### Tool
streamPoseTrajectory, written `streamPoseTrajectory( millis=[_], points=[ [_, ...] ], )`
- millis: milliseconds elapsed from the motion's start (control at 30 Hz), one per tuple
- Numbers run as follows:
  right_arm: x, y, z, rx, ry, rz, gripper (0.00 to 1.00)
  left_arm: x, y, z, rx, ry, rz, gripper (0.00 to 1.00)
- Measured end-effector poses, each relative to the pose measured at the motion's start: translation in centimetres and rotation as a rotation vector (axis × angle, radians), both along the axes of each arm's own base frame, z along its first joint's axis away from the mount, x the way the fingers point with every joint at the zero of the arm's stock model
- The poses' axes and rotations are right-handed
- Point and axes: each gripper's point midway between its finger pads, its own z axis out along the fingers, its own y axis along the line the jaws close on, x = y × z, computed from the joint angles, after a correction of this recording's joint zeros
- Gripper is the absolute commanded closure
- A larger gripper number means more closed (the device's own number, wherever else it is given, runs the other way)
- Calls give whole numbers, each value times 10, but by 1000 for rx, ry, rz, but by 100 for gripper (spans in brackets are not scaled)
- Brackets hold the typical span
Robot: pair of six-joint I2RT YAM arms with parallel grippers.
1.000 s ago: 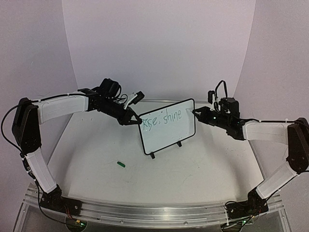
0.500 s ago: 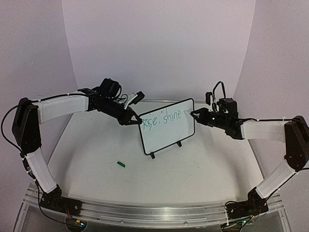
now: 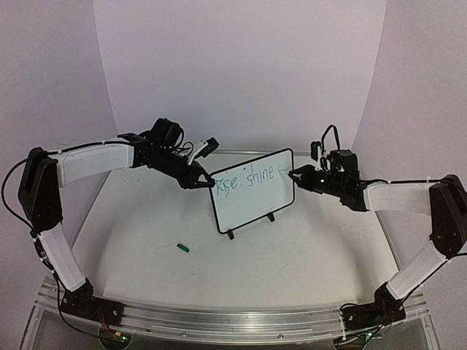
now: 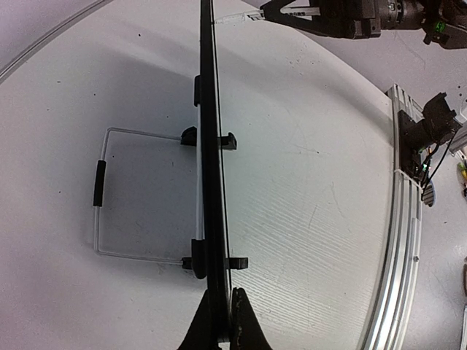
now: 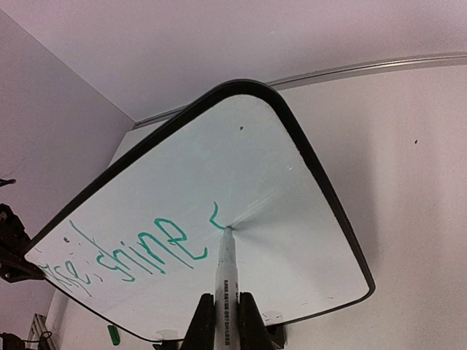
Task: Write a sentence on the whiteboard
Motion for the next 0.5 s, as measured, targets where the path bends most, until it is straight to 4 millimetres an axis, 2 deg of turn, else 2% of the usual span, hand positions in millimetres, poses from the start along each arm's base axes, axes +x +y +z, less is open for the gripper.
streamPoseTrajectory(
  millis=[500],
  points=[
    [2,-5,-2,-16,4,-29,100,0,0,0,0,0,0,100]
  ],
)
